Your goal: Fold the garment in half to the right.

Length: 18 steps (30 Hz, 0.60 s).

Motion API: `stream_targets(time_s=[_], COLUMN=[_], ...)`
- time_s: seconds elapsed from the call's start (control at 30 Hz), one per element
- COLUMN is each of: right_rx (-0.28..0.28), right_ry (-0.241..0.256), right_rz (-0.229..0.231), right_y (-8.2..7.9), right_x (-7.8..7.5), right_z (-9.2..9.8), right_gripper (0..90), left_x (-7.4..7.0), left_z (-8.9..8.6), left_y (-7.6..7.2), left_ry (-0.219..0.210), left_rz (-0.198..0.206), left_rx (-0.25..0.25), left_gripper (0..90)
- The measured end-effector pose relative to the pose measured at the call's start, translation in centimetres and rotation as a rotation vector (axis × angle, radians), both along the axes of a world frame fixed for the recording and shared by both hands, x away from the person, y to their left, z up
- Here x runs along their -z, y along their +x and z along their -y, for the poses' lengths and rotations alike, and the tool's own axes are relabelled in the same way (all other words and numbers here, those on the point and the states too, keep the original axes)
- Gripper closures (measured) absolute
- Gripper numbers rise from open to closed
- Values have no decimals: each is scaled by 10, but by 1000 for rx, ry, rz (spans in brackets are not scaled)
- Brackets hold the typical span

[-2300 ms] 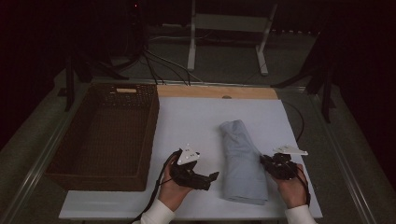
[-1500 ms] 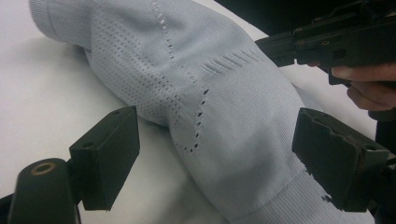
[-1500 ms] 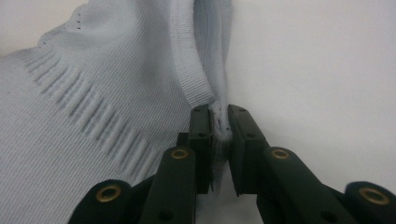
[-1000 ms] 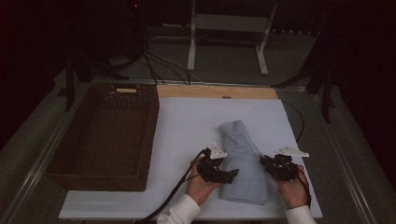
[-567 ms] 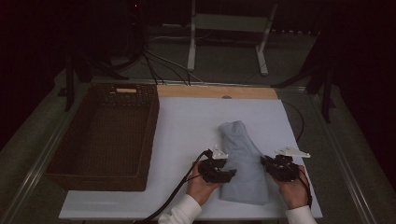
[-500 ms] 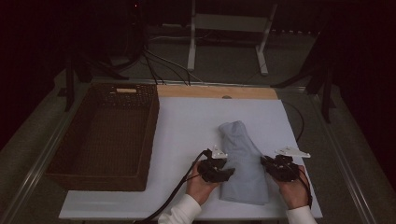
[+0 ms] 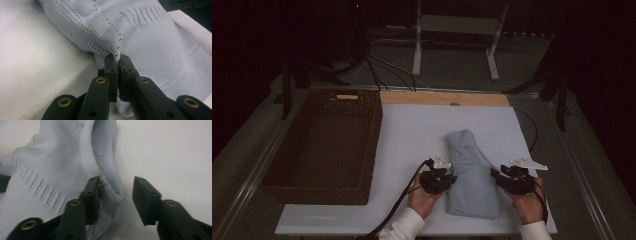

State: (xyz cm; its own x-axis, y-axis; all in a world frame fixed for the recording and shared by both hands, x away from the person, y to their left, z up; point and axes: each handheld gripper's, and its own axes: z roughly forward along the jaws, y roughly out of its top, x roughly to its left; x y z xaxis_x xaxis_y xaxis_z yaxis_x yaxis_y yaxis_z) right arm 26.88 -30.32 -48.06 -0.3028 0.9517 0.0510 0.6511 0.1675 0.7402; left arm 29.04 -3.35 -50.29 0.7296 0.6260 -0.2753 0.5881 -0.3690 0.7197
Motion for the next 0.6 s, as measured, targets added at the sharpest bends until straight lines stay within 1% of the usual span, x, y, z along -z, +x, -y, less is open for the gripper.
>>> stream_targets(time_s=[0.17,0.4,0.6], right_rx=[6,5,-41], right_ry=[11,18,30], right_rz=[12,18,11], right_y=[-1,-3,-5], right_x=[-2,-4,-5], right_z=[1,1,-6], right_gripper=[442,360,279], left_x=[-1,-2,-3], left_z=[-4,-8,-12], left_y=[-3,-6,-9], left_ry=[-7,-13,-17], left_rz=[1,4,3], left_rx=[-5,-7,-9], left_gripper=[878,878,878])
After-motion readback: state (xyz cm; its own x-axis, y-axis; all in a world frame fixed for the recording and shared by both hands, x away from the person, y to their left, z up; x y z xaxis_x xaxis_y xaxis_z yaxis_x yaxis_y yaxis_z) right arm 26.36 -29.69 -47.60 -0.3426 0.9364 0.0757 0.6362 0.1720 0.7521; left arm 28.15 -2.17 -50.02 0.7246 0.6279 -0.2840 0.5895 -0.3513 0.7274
